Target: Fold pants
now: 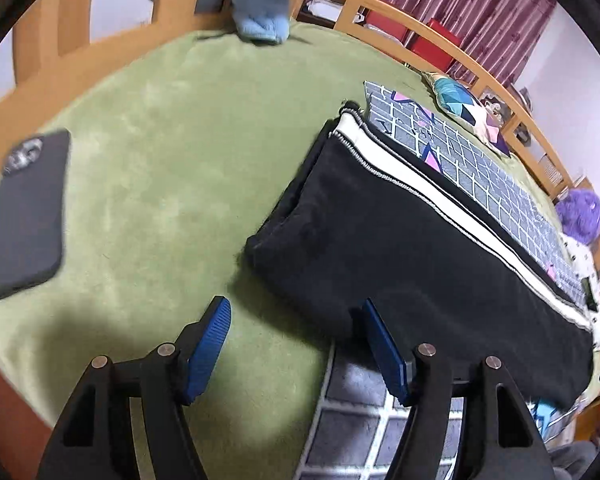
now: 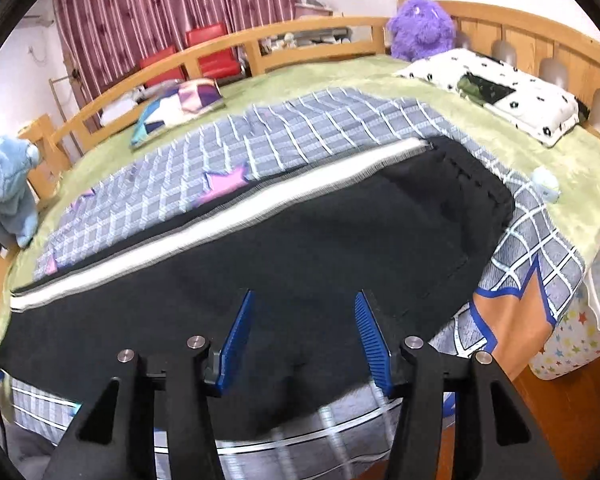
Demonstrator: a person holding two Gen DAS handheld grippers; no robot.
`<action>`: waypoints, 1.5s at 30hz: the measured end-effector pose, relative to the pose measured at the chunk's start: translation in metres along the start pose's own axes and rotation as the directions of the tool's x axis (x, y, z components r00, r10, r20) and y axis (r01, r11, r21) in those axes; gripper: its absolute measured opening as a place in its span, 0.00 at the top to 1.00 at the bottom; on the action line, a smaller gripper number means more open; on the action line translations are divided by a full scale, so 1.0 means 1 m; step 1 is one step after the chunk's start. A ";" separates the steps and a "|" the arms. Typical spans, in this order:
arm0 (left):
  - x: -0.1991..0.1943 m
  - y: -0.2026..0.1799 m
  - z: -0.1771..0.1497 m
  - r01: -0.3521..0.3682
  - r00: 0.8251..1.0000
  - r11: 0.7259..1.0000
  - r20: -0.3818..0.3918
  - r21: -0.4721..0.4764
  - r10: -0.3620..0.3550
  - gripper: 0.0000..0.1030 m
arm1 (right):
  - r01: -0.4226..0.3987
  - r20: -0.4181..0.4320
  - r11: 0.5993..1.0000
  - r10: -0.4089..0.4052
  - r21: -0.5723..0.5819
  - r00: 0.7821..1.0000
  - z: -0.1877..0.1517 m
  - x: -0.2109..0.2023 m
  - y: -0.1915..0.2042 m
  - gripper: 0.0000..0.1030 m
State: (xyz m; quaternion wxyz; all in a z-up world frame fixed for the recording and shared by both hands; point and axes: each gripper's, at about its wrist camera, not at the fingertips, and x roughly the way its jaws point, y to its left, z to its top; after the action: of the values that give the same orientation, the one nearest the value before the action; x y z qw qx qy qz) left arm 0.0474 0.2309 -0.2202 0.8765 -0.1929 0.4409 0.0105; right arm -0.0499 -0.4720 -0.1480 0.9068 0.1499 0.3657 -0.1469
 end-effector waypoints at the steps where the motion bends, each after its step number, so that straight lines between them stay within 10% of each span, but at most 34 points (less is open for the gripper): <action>1: 0.003 0.000 0.001 0.005 1.000 1.000 0.008 -0.004 -0.005 0.36 | -0.009 0.002 1.000 0.009 0.003 1.000 0.003 -0.006 0.008 0.50; 7: 0.025 -0.006 0.015 0.051 0.999 0.998 0.012 -0.027 -0.051 0.39 | 0.009 0.065 1.000 -0.008 -0.013 0.998 0.011 -0.047 0.051 0.50; 11: 0.027 -0.005 0.022 0.067 0.998 0.996 0.004 -0.066 -0.067 0.78 | -0.002 0.004 0.999 0.002 -0.054 1.000 0.022 -0.058 0.083 0.50; 16: -0.008 -0.026 0.037 0.053 0.999 0.999 -0.008 -0.005 -0.053 0.84 | -0.011 -0.019 0.994 0.009 -0.110 1.000 0.021 -0.055 0.115 0.50; 23: -0.069 -0.125 0.062 -0.023 0.996 0.974 0.087 0.225 0.003 0.85 | -0.136 -0.147 0.987 0.123 -0.087 0.982 0.007 -0.032 0.129 0.50; 30: -0.095 -0.277 0.037 -0.022 0.986 0.898 0.157 0.439 -0.052 0.87 | -0.194 -0.054 0.954 0.187 -0.229 0.981 0.029 -0.017 0.141 0.50; 38: -0.022 -0.431 -0.070 0.188 0.981 0.766 -0.074 0.615 -0.182 0.88 | -0.117 -0.031 0.981 0.114 -0.156 0.993 0.046 0.009 0.070 0.56; 45: 0.041 -0.458 -0.136 0.348 0.929 0.714 -0.328 0.608 -0.173 0.85 | -0.138 -0.030 0.988 0.141 0.071 0.990 0.049 0.008 -0.008 0.54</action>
State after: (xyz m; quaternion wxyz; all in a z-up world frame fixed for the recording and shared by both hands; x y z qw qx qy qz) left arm 0.0542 -0.2460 -0.1747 0.8182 0.0668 0.4900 -0.2933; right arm -0.0168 -0.4992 -0.1212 0.9026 0.2089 0.3646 -0.0929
